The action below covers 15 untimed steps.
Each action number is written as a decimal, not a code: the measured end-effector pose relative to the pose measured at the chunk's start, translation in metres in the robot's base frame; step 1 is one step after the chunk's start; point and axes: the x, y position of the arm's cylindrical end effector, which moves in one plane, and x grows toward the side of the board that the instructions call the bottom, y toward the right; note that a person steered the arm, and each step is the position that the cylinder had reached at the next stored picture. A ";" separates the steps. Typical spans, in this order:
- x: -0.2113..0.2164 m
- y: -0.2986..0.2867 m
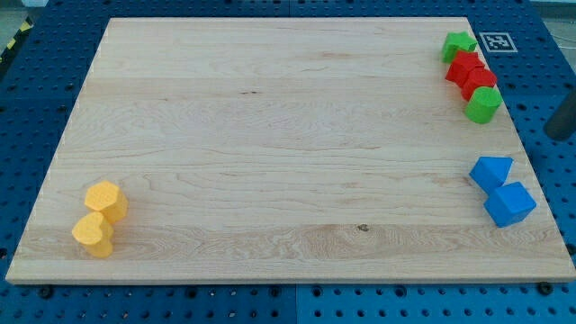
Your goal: Drag the red circle towards bottom left
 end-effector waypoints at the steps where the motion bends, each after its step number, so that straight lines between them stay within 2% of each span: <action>1: -0.036 0.000; 3: -0.087 -0.013; 7: -0.081 -0.117; 8: -0.081 -0.120; 10: -0.082 -0.067; 11: -0.100 -0.064; 13: -0.106 -0.094; 15: -0.111 -0.088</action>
